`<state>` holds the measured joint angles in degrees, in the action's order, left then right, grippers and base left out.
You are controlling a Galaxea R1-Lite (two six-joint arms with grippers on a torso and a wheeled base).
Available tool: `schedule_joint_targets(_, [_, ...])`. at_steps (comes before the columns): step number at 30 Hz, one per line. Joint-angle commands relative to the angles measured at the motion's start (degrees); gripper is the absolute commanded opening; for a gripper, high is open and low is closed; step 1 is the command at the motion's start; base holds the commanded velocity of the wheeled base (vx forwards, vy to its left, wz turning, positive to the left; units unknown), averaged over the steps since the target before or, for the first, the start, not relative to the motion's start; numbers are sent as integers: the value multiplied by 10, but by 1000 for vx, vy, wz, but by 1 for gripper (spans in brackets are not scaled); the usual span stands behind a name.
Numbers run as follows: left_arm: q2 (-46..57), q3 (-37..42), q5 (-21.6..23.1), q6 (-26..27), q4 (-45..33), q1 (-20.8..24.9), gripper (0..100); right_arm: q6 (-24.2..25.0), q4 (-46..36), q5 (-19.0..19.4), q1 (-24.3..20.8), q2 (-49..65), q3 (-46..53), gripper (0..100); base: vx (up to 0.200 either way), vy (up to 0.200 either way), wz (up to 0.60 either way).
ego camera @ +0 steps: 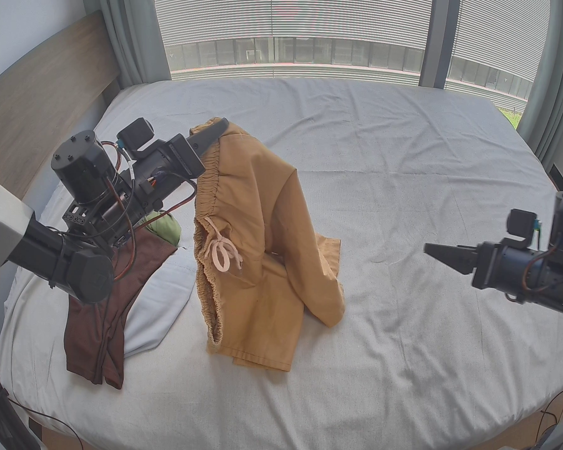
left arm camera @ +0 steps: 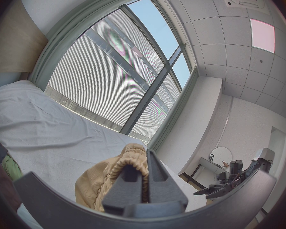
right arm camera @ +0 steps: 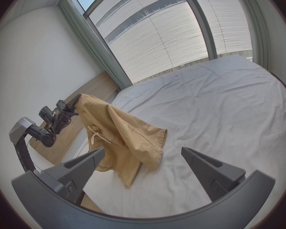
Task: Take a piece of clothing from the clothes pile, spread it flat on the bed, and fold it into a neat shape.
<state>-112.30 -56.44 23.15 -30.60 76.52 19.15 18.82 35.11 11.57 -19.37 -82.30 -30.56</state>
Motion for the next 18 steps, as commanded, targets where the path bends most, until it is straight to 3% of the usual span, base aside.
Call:
schedule_joint_targets(1, [0, 2, 1, 16, -11, -3, 0, 8, 54, 11, -35, -169, -57, 100, 0, 0, 0])
schedule_joint_targets(13, [0, 4, 1, 34, -19, -3, 0, 10, 55, 9, -74, -255, -109, 100, 0, 0, 0])
schedule_joint_targets(18, [-1, 2, 1, 36, -20, -7, 0, 39, 51, 11, -103, -313, -156, 100, 0, 0, 0])
